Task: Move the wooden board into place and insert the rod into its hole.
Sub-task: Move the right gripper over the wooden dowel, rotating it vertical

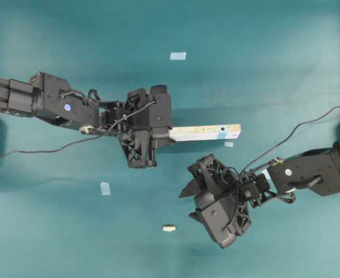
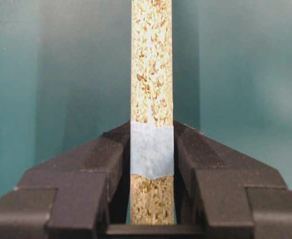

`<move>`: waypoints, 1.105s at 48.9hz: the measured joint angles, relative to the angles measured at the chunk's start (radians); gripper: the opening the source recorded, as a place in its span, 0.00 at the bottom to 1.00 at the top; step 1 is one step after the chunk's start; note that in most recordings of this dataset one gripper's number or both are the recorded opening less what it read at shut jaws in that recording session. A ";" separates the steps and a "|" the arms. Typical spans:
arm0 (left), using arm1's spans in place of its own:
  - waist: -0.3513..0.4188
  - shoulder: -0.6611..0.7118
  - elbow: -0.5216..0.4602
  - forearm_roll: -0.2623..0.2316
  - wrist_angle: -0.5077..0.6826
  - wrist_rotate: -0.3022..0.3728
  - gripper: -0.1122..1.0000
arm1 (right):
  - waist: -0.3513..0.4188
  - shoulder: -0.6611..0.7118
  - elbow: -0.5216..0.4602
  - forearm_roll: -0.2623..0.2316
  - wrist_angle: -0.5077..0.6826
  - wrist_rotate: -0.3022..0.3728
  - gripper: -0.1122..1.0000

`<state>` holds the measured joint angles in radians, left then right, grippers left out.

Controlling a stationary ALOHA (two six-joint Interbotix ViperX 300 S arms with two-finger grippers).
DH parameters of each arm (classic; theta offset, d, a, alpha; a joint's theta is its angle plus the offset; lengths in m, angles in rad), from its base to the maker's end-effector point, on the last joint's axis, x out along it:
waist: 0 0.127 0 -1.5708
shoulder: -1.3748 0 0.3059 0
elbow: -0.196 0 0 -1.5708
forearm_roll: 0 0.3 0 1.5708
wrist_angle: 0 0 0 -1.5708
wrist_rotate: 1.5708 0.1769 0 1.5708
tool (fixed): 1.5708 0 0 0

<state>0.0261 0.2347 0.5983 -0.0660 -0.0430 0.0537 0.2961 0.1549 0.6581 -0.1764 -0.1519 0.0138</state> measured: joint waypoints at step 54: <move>-0.017 -0.040 0.020 0.000 0.038 -0.002 0.49 | 0.008 -0.028 -0.044 0.025 0.129 0.083 0.73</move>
<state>0.0092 0.1948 0.6182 -0.0660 -0.0046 0.0522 0.3037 0.1273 0.6136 -0.1519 -0.0230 0.0966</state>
